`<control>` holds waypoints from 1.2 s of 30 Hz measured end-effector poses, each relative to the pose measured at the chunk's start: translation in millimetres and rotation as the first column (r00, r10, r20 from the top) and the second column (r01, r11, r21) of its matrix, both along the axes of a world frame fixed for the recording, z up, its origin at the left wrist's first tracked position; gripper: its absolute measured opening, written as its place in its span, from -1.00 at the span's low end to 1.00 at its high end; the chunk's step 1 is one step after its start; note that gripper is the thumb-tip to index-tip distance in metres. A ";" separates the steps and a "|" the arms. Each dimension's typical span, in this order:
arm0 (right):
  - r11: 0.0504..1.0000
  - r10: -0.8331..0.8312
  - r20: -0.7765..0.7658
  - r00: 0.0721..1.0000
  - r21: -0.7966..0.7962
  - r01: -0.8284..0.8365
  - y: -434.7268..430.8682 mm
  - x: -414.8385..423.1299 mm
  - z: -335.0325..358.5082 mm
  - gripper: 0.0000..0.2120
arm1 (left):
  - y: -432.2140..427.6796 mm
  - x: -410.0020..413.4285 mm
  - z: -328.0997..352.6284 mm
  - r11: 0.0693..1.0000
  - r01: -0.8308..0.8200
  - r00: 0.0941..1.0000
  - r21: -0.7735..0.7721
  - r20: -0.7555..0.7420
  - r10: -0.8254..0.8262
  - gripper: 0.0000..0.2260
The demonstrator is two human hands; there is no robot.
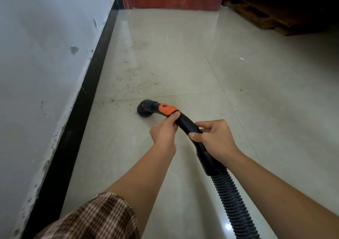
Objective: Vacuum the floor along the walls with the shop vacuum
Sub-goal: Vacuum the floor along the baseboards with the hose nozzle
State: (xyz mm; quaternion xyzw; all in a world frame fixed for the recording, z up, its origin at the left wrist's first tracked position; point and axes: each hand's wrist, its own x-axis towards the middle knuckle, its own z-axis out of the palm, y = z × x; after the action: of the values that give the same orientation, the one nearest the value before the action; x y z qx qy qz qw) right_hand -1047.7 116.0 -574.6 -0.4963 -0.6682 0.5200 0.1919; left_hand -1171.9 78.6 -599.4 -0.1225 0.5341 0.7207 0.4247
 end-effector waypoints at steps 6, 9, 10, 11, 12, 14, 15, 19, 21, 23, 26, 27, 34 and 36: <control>0.998 0.034 -0.011 0.999 -0.058 -0.035 -5.7 -14.1 0.6 -0.58 | -10.7 -12.4 0.3 0.998 -0.064 0.998 -0.023 -0.015 0.064 -0.85; 0.996 0.044 -0.012 0.999 -0.072 -0.044 -10.3 -21.2 2.9 -0.59 | -16.6 -19.2 0.9 0.995 -0.084 0.996 -0.050 -0.017 0.084 -0.84; 0.996 0.046 -0.010 0.999 -0.074 -0.046 -11.8 -23.6 3.5 -0.59 | -18.3 -21.5 1.2 0.995 -0.088 0.996 -0.055 -0.019 0.087 -0.83; 0.996 0.051 -0.007 0.999 -0.075 -0.051 -13.4 -26.0 4.2 -0.60 | -20.1 -23.7 1.3 0.994 -0.090 0.996 -0.059 -0.022 0.089 -0.83; 0.996 0.055 -0.003 0.998 -0.076 -0.056 -14.8 -28.3 4.3 -0.60 | -22.0 -25.8 1.3 0.994 -0.091 0.996 -0.062 -0.023 0.090 -0.83; 0.995 0.065 0.005 0.998 -0.073 -0.065 -17.6 -32.8 4.5 -0.58 | -26.0 -30.1 1.0 0.993 -0.093 0.995 -0.066 -0.025 0.092 -0.83; 0.995 0.070 0.008 0.997 -0.073 -0.070 -19.3 -34.9 4.4 -0.57 | -28.0 -32.1 0.4 0.993 -0.095 0.995 -0.070 -0.026 0.093 -0.83; 0.994 0.083 0.013 0.996 -0.076 -0.082 -24.2 -37.0 5.6 -0.59 | -33.1 -34.6 -1.2 0.991 -0.103 0.994 -0.086 -0.030 0.100 -0.82; 0.994 0.085 0.021 0.996 -0.067 -0.083 -23.7 -31.5 8.1 -0.69 | -34.1 -29.7 -1.2 0.991 -0.102 0.995 -0.086 -0.025 0.100 -0.82; 0.996 0.083 0.036 0.996 -0.042 -0.082 -22.6 -22.3 11.1 -0.76 | -33.9 -21.5 0.1 0.992 -0.102 0.995 -0.078 -0.016 0.101 -0.83; 0.997 0.076 0.059 0.995 -0.014 -0.075 -21.7 -7.1 16.3 -0.68 | -30.4 -7.0 4.9 0.993 -0.077 0.997 -0.087 -0.013 0.076 -0.82; 0.997 0.071 0.062 0.996 -0.012 -0.070 -21.2 -1.8 18.5 -0.69 | -28.8 -2.2 6.8 0.994 -0.063 0.998 -0.089 -0.015 0.062 -0.82; 0.997 0.055 0.115 0.992 -0.052 -0.049 -24.3 38.8 25.2 -0.69 | -31.3 33.2 16.6 0.996 0.060 0.998 -0.059 0.006 -0.059 -0.84; 0.996 0.071 0.129 0.989 -0.068 -0.063 -26.7 48.8 24.4 -0.64 | -36.1 38.8 17.5 0.992 0.117 0.993 -0.036 0.018 -0.116 -0.80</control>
State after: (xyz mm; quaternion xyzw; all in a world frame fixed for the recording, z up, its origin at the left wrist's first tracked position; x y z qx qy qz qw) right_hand -998.9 89.3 -550.2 -0.5124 -0.6786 0.5137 0.1141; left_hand -1133.0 42.5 -581.9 -0.1045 0.5500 0.6837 0.4681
